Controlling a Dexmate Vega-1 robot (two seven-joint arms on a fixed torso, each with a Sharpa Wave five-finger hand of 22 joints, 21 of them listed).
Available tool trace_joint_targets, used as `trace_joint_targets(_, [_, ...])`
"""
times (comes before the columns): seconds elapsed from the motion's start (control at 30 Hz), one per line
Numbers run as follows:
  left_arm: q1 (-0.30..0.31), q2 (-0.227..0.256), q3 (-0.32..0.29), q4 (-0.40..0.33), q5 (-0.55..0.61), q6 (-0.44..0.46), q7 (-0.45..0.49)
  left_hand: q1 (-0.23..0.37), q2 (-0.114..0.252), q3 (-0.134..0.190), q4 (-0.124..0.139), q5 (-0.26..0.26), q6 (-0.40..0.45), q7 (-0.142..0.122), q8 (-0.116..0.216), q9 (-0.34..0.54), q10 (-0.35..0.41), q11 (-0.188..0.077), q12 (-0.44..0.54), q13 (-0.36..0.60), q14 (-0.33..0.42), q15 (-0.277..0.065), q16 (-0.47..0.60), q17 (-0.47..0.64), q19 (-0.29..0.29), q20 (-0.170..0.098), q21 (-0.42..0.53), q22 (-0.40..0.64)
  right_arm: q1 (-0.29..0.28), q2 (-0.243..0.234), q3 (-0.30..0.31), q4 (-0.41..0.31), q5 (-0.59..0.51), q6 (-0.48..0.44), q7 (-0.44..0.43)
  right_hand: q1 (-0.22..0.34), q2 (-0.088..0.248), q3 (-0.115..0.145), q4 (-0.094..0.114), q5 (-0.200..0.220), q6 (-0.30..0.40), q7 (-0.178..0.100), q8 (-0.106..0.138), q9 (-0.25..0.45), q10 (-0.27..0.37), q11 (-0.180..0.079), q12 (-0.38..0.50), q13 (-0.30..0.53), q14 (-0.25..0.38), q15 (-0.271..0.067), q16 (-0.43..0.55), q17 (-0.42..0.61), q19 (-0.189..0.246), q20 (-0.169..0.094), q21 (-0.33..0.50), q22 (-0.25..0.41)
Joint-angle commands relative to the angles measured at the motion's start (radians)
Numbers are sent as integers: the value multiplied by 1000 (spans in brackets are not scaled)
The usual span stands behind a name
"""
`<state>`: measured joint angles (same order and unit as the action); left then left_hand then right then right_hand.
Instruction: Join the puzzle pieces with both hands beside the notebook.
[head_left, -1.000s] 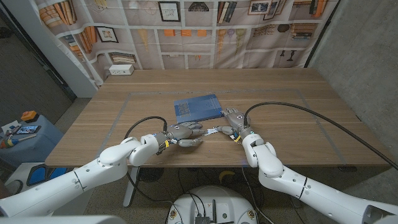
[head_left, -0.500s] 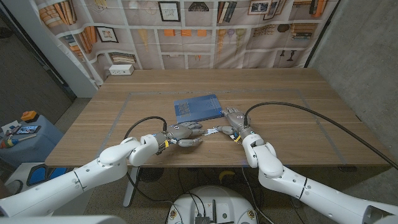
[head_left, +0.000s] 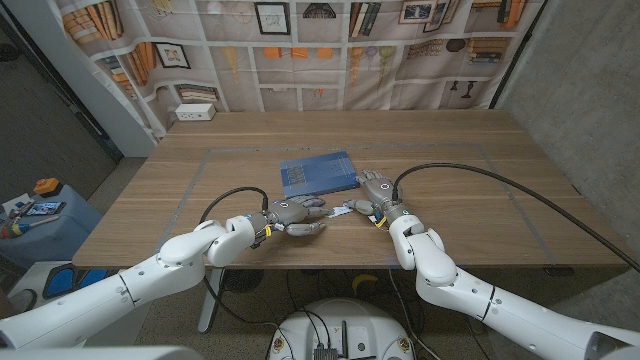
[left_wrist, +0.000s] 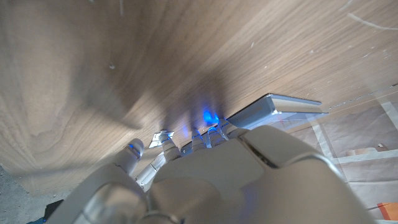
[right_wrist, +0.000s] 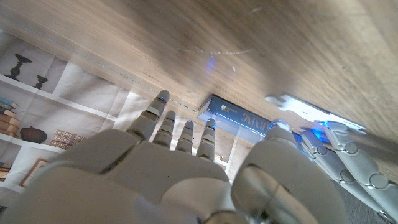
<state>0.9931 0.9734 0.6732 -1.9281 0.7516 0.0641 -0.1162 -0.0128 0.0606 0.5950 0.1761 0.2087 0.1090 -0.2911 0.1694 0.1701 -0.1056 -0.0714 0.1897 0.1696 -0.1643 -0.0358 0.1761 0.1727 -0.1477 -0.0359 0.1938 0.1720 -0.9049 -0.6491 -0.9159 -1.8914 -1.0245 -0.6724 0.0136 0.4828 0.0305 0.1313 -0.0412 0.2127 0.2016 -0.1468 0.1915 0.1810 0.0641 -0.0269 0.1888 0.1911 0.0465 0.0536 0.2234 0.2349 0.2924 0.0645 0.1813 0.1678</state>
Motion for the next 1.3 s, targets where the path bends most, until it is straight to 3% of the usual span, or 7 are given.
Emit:
trace_joint_targets(0.03, [-2, -1, 1, 3, 4, -1, 3, 11, 109, 8, -1, 1, 76, 74, 8, 2, -3, 1, 0, 3, -15, -62, 3, 1, 9, -113, 1, 1, -12, -12, 12, -16, 11, 26, -37, -11, -2, -3, 2, -2, -1, 1, -2, 3, 1, -3, 6, -1, -6, 7, -1, 3, 2, 5, 5, 2])
trace_joint_targets(0.67, [4, -2, 1, -4, 7, 9, 4, 11, 109, 11, -2, 1, 73, 75, 7, 2, -4, 5, 0, 3, -15, -62, 3, 1, 9, -114, 0, 1, -35, -34, 33, -53, 11, 56, -45, -61, -15, -24, 13, -5, -57, 18, -16, 3, -20, 2, -1, -1, -24, 11, -7, 5, -41, 12, -4, 1])
trace_joint_targets(1.3, [-1, -1, 3, -1, 7, 1, 2, 11, 108, 13, -2, 0, 74, 74, 8, 2, -2, 3, 1, 3, -14, -62, 3, 1, 9, -113, 0, 1, -25, -9, 21, -11, -9, 48, -26, -95, -29, -41, 17, -3, -100, 30, -18, 3, -53, 16, -6, -1, -51, 30, -15, 4, -62, 20, -3, 1])
